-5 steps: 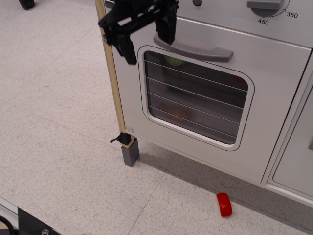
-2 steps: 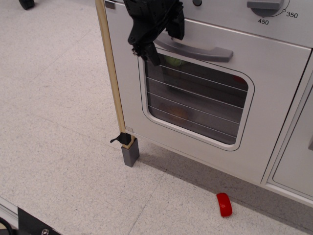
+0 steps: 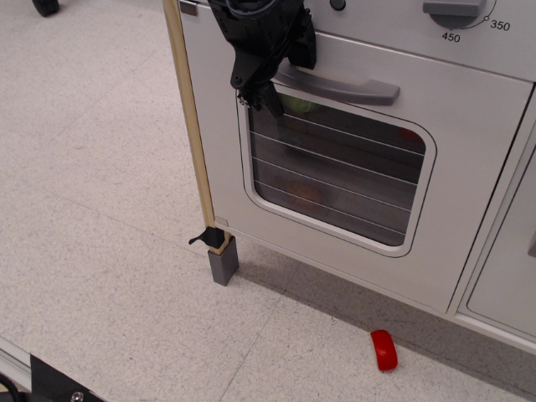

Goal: Open oven

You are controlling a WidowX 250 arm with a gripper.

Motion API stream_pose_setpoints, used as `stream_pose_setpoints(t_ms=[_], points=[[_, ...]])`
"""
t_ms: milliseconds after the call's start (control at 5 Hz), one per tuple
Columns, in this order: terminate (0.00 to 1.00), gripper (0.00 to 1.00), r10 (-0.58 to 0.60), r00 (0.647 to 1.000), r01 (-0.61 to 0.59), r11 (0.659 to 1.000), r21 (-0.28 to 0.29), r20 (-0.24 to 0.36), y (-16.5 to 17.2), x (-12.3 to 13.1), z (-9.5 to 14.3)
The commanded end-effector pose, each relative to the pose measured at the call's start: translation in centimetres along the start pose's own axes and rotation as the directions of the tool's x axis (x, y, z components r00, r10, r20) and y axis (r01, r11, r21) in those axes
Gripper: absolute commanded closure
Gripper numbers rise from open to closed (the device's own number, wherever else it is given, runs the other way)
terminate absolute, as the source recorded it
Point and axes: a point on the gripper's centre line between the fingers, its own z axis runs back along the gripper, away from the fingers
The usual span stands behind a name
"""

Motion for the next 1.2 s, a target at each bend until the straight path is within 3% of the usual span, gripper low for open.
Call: stream_pose_setpoints(t_ms=[0,200,400,600,800,1000], points=[[0.00,0.00,0.012,0.999,-0.010,0.999,0.041,-0.042,2.1,0.2,0.7],[0.00,0.00,-0.027,0.999,0.030,0.997,0.070,-0.044,4.3,0.5,0.7],[0.00,0.00,-0.051,0.998,0.053,0.997,0.060,-0.031,6.1,1.5,1.2],[0.00,0.00,-0.069,0.997,0.071,0.995,0.074,-0.027,7.6,3.6,2.4],[0.00,0.00,-0.092,0.995,0.094,0.992,0.090,-0.026,7.0,4.2,4.5],[0.00,0.00,-0.079,0.995,0.082,0.996,0.043,-0.059,3.6,3.0,8.2]])
